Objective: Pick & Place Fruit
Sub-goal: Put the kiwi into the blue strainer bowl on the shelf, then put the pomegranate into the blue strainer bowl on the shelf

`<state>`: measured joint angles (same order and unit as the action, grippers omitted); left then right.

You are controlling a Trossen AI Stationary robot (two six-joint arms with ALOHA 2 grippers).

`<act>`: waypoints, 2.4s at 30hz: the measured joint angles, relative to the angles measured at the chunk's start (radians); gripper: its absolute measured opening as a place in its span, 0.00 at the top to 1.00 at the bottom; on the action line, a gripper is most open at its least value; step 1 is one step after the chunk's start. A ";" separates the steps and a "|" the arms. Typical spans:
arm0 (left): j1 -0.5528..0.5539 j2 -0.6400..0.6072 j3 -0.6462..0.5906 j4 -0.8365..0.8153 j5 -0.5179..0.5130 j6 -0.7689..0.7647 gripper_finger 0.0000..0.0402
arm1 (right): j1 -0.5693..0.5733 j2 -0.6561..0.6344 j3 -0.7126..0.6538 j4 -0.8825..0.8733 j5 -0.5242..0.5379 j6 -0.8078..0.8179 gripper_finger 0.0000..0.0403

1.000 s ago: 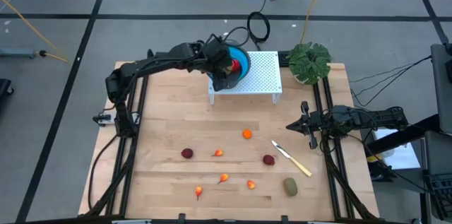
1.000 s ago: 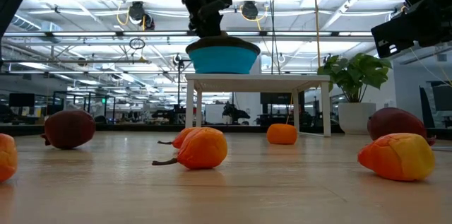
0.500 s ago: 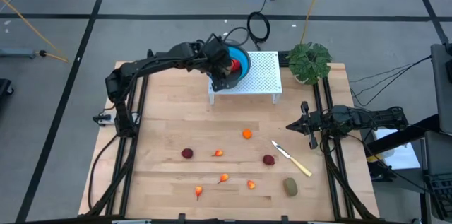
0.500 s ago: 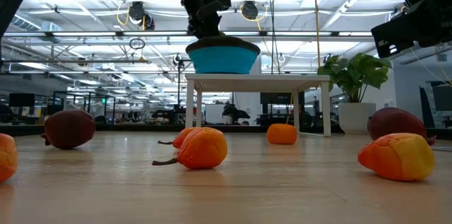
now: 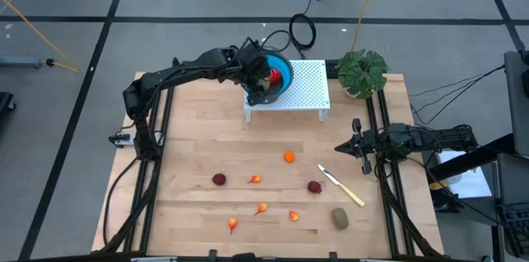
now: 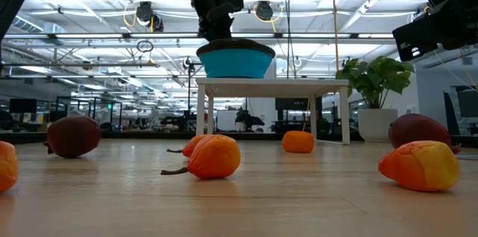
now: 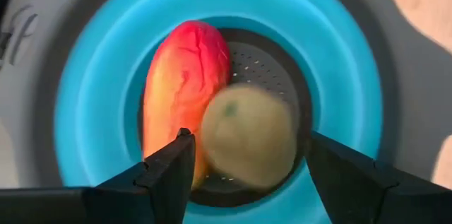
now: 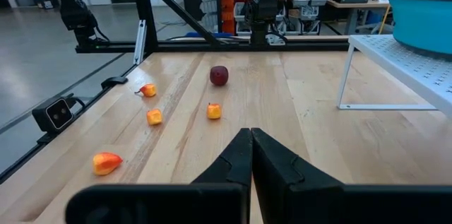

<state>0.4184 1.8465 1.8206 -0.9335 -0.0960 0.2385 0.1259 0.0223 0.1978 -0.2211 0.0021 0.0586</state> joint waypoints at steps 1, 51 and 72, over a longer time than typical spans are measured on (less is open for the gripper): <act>0.000 0.000 0.000 0.000 -0.011 0.014 0.33 | 0.000 0.000 0.000 0.000 0.000 0.000 1.00; -0.576 -0.016 -0.032 -0.326 -0.113 -1.030 0.88 | 0.000 0.000 0.000 0.015 -0.003 0.000 1.00; -0.735 -0.016 -0.364 -0.403 0.020 -1.307 0.98 | 0.000 0.000 0.000 0.015 -0.004 0.001 1.00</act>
<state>-0.3165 1.8305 1.4565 -1.3361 -0.0760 -1.0682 0.1261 0.0223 0.1978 -0.2065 -0.0017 0.0593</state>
